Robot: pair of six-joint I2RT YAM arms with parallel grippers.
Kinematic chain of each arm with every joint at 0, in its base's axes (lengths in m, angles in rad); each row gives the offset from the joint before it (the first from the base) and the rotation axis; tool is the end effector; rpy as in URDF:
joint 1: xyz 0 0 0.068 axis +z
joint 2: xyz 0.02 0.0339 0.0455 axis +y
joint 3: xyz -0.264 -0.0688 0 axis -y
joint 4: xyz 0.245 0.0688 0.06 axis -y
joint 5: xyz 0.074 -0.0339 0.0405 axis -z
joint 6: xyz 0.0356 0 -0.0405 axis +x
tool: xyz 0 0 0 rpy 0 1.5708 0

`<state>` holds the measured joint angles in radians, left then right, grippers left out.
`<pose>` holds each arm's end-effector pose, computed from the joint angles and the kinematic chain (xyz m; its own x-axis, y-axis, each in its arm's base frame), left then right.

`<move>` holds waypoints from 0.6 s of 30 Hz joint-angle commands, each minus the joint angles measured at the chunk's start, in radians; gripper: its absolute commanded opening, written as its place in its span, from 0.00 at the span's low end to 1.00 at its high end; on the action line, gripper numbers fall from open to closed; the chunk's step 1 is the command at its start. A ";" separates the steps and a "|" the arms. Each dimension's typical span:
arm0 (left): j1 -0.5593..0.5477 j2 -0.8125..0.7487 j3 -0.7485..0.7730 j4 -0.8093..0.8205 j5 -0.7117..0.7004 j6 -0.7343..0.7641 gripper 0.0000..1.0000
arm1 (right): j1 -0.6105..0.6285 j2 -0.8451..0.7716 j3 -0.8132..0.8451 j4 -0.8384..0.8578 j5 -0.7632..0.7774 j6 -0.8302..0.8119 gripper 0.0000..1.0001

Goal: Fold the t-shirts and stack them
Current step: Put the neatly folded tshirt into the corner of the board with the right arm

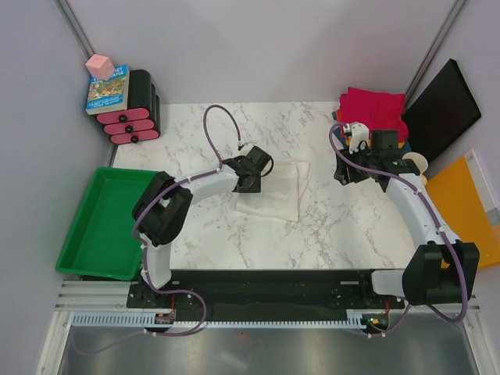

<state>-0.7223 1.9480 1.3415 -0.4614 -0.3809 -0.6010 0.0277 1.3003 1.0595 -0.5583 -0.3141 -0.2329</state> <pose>0.3121 -0.2574 0.1748 -0.8132 0.0169 -0.5817 0.0236 0.9997 -0.0039 0.2765 0.0187 0.2904 -0.6413 -0.2374 -0.7296 -0.4005 0.9147 0.0545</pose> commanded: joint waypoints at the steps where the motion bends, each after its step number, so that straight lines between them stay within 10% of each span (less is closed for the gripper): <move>1: 0.026 0.031 0.005 0.043 0.011 0.013 0.52 | -0.005 0.010 -0.010 -0.032 -0.019 0.023 0.61; 18: -0.098 0.143 0.039 0.040 0.106 -0.140 0.46 | 0.001 0.165 -0.093 0.095 -0.141 0.211 0.74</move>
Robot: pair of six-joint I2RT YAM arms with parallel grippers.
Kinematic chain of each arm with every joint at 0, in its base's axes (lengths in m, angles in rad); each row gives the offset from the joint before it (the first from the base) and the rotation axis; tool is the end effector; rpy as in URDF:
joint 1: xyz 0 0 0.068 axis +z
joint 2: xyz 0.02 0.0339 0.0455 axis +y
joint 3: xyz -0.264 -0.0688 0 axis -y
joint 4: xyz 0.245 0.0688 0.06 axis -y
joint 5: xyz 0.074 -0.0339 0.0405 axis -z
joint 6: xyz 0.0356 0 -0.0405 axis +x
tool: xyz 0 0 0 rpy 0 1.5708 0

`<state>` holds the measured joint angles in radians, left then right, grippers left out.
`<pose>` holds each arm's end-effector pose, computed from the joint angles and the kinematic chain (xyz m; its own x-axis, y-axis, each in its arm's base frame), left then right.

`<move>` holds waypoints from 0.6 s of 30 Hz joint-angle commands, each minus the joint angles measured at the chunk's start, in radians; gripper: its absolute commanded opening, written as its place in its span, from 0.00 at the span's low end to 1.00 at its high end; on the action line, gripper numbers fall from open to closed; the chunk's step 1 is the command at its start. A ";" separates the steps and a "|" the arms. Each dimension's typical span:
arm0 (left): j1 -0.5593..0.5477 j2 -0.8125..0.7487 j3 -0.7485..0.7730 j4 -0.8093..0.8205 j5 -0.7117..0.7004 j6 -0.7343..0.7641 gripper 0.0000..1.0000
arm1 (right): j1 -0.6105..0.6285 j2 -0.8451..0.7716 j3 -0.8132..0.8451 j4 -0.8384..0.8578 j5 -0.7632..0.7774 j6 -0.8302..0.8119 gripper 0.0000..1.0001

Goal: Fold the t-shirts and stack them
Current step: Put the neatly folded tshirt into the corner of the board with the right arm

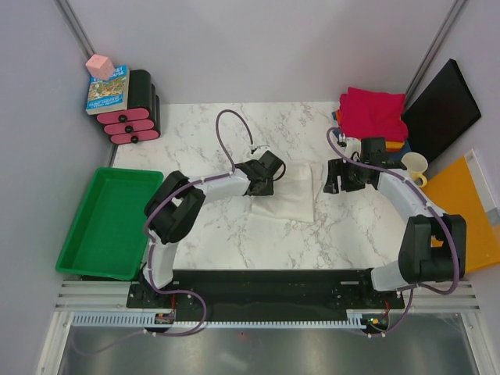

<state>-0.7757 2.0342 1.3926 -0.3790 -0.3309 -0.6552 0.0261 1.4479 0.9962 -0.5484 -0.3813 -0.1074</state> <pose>0.3126 -0.2904 0.1593 -0.8122 -0.0106 -0.5833 0.0581 0.9934 -0.0990 0.2916 0.0209 0.2325 -0.8123 -0.1207 -0.5707 -0.3141 0.9149 0.2534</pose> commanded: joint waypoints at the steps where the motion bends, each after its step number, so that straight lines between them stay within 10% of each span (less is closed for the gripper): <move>1: -0.048 0.057 -0.012 -0.046 0.055 -0.089 0.46 | 0.008 0.022 -0.033 0.091 -0.080 0.095 0.74; 18: -0.079 0.050 -0.012 -0.080 0.024 -0.133 0.47 | 0.078 0.153 -0.054 0.159 0.073 0.158 0.78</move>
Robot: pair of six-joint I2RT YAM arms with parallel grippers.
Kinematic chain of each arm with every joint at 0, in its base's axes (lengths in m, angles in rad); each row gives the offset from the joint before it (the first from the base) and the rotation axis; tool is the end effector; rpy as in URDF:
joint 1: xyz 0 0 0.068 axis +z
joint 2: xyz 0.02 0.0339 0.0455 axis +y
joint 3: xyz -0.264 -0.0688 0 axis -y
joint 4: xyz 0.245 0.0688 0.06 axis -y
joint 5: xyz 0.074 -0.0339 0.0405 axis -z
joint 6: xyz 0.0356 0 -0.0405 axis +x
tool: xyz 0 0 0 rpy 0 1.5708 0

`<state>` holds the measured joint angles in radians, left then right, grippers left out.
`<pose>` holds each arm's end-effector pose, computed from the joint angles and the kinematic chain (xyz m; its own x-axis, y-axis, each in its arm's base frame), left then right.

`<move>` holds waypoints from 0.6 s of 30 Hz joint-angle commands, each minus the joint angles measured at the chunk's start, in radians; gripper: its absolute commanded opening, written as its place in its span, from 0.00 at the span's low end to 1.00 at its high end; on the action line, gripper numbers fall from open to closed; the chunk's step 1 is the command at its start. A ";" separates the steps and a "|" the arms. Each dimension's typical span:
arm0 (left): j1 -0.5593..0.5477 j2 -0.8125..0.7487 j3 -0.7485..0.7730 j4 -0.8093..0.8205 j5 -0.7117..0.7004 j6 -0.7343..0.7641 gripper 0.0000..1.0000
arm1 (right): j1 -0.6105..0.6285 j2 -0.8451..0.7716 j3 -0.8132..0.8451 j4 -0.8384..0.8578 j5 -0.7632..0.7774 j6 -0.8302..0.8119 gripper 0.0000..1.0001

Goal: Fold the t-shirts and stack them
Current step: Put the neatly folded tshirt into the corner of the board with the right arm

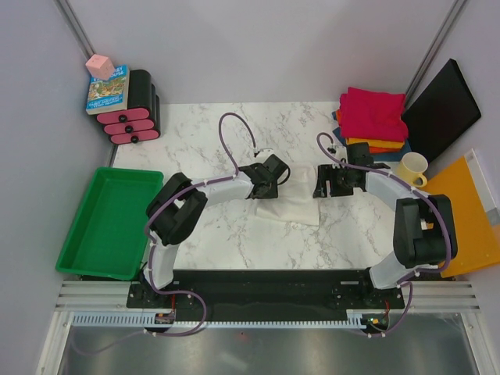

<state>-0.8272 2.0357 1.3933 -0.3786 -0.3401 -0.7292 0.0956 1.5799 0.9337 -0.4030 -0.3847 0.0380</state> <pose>0.2976 -0.3060 0.1590 -0.8141 -0.0427 -0.5791 0.0449 0.9897 -0.1360 0.3048 0.0426 0.1851 -0.8729 -0.0483 -0.4855 -0.2416 0.9073 0.3441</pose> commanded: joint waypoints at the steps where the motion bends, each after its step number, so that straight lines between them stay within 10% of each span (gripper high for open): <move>1: -0.029 0.053 -0.010 -0.080 0.035 -0.064 0.47 | 0.010 0.043 0.013 0.001 0.082 0.011 0.79; 13: -0.046 0.041 -0.008 -0.085 0.021 -0.093 0.47 | 0.027 0.218 0.068 -0.068 0.023 0.019 0.80; 18: -0.044 0.026 -0.013 -0.094 0.010 -0.098 0.47 | 0.030 0.252 0.070 -0.072 0.009 0.026 0.66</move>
<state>-0.8539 2.0357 1.3964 -0.3920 -0.3527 -0.7811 0.1116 1.7508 1.0344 -0.4221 -0.3676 0.0547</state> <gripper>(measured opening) 0.466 0.696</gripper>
